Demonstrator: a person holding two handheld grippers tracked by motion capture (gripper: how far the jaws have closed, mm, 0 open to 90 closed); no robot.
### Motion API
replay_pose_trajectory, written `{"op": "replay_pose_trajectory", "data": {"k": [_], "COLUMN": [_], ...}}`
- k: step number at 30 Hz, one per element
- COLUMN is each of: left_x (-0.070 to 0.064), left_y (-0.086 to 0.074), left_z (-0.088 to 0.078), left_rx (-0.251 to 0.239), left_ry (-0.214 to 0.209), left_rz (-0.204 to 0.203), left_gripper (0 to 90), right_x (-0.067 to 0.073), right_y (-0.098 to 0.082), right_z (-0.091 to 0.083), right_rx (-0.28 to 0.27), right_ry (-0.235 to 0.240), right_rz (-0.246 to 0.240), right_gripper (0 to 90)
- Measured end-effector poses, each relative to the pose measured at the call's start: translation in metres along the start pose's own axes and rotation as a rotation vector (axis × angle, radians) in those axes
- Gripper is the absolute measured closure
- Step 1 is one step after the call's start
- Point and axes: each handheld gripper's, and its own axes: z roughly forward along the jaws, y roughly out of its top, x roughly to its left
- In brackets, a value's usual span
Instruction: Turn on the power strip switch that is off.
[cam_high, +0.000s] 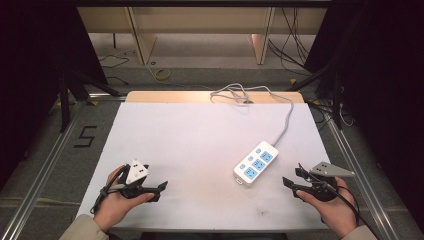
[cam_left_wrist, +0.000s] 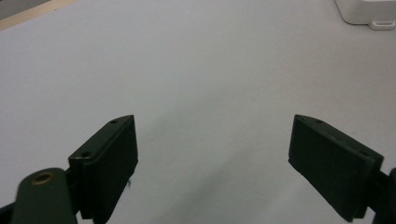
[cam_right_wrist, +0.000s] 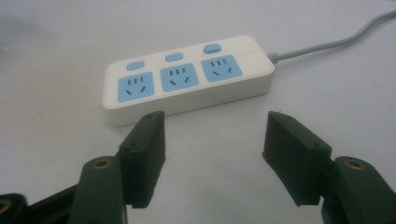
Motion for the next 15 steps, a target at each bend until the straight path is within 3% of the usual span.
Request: {"op": "replay_pose_trajectory", "data": {"k": [5, 6, 7, 8, 10, 15], "left_x": [0.0014, 0.0015, 0.0017, 0.0017, 0.0015, 0.0022], "left_y": [-0.0012, -0.0013, -0.0013, -0.0011, -0.0010, -0.0008], "left_z": [-0.0004, -0.0004, -0.0002, 0.0001, 0.0006, 0.0002], "left_rx": [0.007, 0.006, 0.006, 0.005, 0.006, 0.011], "left_ry": [0.003, 0.005, 0.005, 0.004, 0.003, 0.008], "left_rz": [0.002, -0.001, -0.001, -0.002, -0.004, -0.005], "left_gripper": [15.3, 15.3, 15.3, 15.3, 15.3, 15.3], "right_x": [0.0011, 0.0016, 0.0020, 0.0020, 0.0026, 0.0019], "right_y": [0.0009, 0.0010, 0.0017, 0.0017, 0.0036, 0.0052], "right_z": [-0.0009, -0.0009, -0.0015, -0.0015, -0.0035, -0.0035], "right_rx": [0.018, 0.026, 0.032, 0.032, 0.036, 0.057], "right_ry": [-0.009, -0.015, -0.019, -0.019, -0.034, -0.053], "right_rz": [-0.006, -0.011, -0.017, -0.017, -0.025, -0.046], "right_gripper": [51.1, 54.4, 63.2, 63.2, 77.0, 90.0]}}
